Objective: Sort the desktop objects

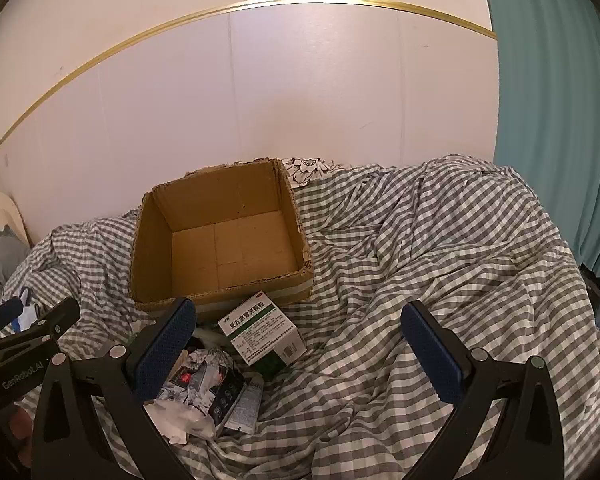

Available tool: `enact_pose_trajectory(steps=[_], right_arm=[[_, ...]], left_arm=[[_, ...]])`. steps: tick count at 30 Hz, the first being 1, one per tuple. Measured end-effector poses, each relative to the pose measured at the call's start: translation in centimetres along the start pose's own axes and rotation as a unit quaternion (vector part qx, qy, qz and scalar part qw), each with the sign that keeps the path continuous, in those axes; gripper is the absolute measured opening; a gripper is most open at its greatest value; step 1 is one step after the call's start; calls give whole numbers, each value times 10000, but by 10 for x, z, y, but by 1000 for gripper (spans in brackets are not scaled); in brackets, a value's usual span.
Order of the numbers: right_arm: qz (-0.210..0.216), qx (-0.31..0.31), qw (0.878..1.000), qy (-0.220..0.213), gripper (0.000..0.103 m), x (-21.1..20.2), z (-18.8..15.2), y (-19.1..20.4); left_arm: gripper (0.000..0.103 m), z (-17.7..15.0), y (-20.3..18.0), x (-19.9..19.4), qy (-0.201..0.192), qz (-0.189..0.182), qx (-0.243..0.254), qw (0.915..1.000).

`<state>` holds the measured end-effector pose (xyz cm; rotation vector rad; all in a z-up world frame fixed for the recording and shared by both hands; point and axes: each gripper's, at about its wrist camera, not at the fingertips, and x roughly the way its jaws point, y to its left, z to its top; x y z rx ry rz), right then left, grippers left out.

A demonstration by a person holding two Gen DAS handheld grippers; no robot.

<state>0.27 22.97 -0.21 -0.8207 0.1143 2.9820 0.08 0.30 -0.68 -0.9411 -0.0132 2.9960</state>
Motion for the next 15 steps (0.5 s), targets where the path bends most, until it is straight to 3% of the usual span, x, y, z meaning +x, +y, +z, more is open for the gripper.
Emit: enact_pose_trajectory(steps=[15], right_arm=[[45, -47, 10000, 63, 103, 0, 2, 0]], left_arm=[[103, -3, -1, 2, 88, 20, 4, 10000]])
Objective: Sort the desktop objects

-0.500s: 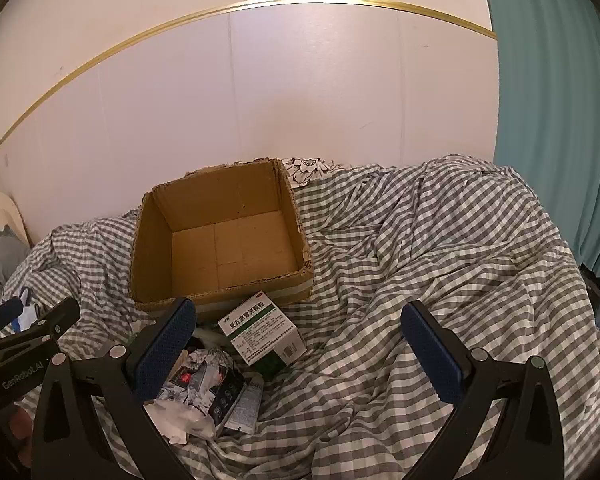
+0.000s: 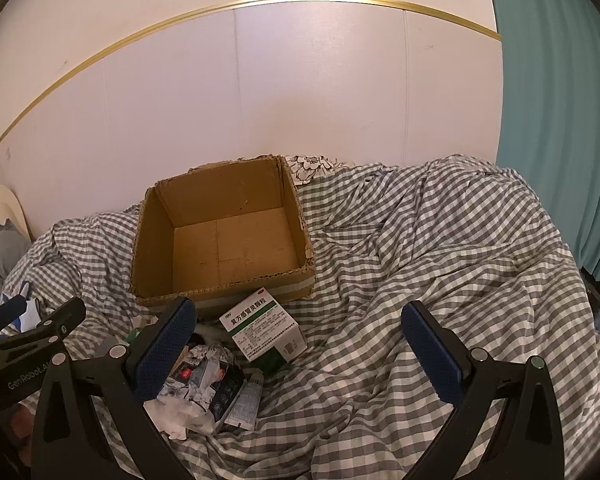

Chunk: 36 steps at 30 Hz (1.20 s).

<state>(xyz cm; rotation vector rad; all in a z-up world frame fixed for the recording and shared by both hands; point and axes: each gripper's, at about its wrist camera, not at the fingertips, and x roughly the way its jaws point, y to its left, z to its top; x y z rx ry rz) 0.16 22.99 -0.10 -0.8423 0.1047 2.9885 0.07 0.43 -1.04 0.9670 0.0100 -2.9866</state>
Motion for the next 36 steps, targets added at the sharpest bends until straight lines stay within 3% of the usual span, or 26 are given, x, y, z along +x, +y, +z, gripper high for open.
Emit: enact_pose_trajectory(steps=[29, 36], right_arm=[[-33, -230, 9997, -6, 103, 4, 0, 6], [141, -374, 9992, 4, 103, 8, 0, 6]], left_arm=[[103, -4, 2, 7, 136, 90, -6, 9999], [103, -7, 9, 14, 231, 162, 30, 9996]])
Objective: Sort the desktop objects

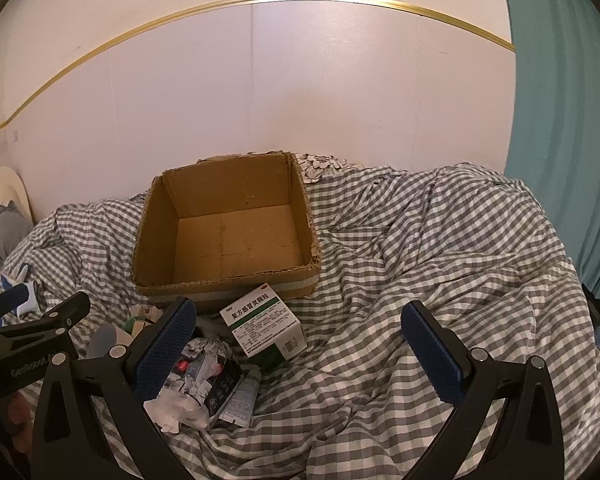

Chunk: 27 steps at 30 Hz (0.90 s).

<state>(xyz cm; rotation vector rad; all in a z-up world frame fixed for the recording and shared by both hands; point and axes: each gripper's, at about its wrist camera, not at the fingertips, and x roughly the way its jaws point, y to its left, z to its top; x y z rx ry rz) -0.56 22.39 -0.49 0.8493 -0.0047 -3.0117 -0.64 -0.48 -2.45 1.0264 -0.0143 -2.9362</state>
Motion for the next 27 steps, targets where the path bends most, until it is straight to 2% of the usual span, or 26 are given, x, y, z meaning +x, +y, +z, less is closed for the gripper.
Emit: enact_pose_trajectory(steps=[3, 11, 20, 27], right_arm=[[52, -88, 9999, 118, 103, 8, -2, -2], [129, -437, 9977, 510, 103, 44, -12, -3], [636, -542, 9907, 1073, 103, 96, -23, -3], [900, -1086, 9801, 1400, 103, 148, -17, 4]], left_arm=[[103, -7, 10, 8, 128, 101, 49, 9999], [103, -33, 24, 44, 785, 208, 216, 9965], [103, -38, 19, 87, 1428, -341, 117, 9891], [103, -49, 12, 124, 1762, -679, 86, 9820]])
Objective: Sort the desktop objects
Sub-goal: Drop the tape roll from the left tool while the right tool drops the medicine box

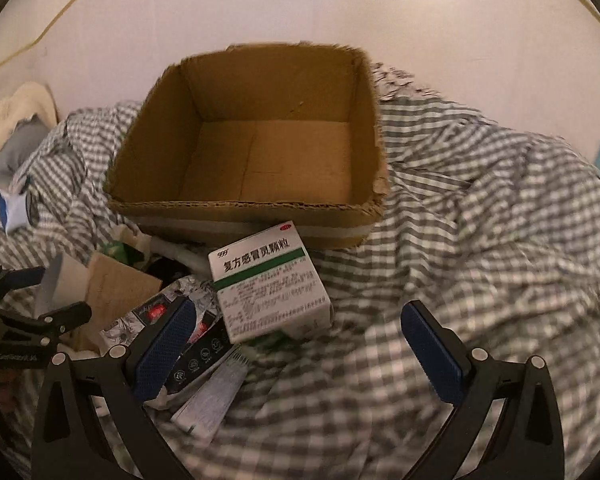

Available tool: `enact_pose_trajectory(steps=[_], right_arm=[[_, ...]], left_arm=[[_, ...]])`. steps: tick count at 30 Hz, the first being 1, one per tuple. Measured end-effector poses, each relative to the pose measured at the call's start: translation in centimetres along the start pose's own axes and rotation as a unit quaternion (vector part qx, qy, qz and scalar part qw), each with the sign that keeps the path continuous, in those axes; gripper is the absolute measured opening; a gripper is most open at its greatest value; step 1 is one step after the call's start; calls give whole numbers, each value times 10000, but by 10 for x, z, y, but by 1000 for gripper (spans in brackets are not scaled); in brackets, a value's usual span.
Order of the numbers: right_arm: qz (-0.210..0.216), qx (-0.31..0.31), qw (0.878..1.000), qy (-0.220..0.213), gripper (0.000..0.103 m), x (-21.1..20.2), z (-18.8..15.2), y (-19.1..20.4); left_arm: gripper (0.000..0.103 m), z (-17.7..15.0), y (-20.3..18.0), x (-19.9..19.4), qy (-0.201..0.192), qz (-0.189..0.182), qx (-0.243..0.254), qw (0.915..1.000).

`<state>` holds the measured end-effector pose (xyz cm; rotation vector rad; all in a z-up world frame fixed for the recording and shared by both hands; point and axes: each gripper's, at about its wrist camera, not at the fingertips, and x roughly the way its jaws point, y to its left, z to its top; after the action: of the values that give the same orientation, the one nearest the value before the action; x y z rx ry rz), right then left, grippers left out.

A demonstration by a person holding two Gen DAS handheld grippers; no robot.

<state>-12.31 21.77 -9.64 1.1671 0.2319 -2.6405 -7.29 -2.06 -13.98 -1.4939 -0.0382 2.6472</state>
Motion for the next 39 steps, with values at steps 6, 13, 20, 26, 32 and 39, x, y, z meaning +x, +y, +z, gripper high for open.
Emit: enact_pose_trajectory(steps=[6, 13, 20, 26, 32, 39], right_arm=[[322, -203, 9981, 492, 103, 48, 10, 5], [365, -231, 9946, 943, 85, 80, 2, 9], [320, 163, 9967, 725, 85, 54, -3, -4], [164, 237, 9991, 308, 85, 5, 4, -1], [-94, -6, 9999, -91, 85, -41, 18, 17], [-142, -25, 9984, -544, 85, -97, 37, 20]], left_arm=[[103, -1, 15, 15, 151, -514, -330, 9980], [82, -7, 18, 17, 184, -1004, -332, 9942], [82, -9, 21, -2, -87, -985, -273, 9947], [82, 0, 23, -38, -546, -883, -155, 9945], [82, 4, 17, -75, -945, -981, -26, 9907], [82, 32, -4, -113, -1524, -952, 365, 9830]])
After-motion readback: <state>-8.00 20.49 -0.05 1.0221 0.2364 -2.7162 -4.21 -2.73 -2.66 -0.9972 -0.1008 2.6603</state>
